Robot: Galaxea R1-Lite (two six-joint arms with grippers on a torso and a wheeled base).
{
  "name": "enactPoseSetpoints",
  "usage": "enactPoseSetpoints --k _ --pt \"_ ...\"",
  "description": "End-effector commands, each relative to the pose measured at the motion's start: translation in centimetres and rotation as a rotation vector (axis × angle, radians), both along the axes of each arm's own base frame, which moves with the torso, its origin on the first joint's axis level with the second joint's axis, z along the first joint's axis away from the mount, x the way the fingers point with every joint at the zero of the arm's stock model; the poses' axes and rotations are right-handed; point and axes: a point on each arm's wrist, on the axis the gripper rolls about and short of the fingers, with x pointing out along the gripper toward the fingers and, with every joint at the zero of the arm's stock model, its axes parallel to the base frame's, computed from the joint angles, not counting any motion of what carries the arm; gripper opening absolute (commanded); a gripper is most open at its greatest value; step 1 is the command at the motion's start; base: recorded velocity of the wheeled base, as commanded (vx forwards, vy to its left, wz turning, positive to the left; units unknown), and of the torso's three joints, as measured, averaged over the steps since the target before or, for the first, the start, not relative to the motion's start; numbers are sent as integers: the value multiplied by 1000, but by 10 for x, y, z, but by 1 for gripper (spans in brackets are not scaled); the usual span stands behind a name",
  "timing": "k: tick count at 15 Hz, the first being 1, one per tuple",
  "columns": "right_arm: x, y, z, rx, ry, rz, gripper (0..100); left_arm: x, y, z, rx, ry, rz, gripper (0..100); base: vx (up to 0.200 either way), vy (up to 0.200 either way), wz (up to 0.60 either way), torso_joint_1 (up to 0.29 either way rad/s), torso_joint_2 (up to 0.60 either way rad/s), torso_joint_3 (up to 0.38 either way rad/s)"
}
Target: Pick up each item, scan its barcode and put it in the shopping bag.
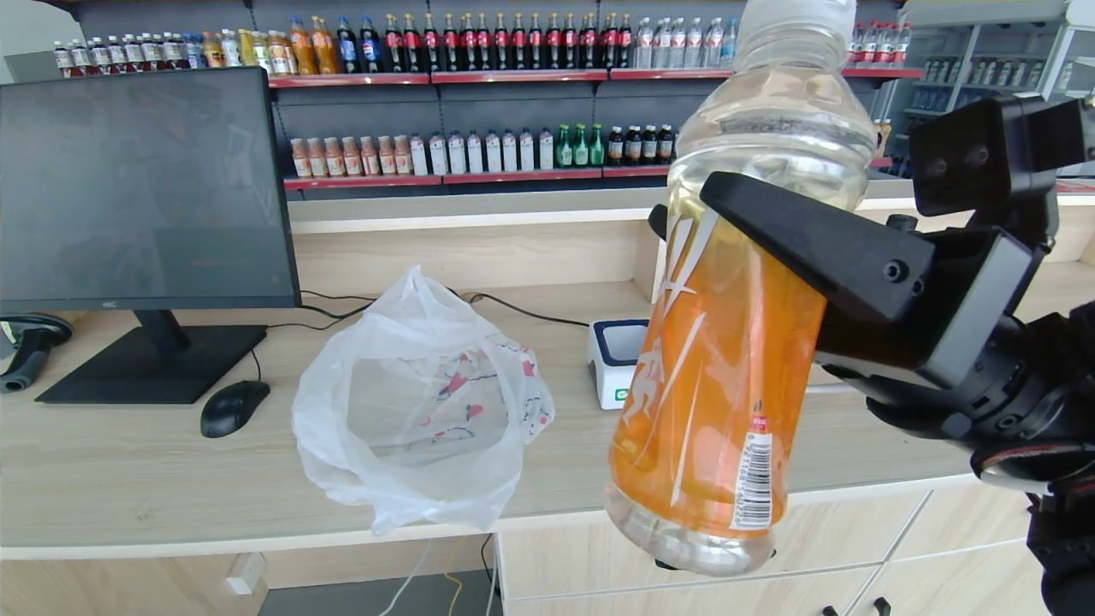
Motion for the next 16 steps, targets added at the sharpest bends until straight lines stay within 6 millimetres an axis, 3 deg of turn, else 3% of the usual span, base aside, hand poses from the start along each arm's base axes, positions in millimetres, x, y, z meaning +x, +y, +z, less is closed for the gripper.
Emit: enactPoseSetpoints --k 1,8,16 --pt "1 0 -1 -3 2 -5 0 0 0 0 -1 0 0 100 0 0 0 0 0 0" --pt "15 -1 -18 -67 -35 -86 0 0 0 0 0 0 1 100 0 0 0 0 0 0" --pt "42 -25 -32 -157 -171 -349 0 0 0 0 -1 0 0 100 0 0 0 0 0 0"
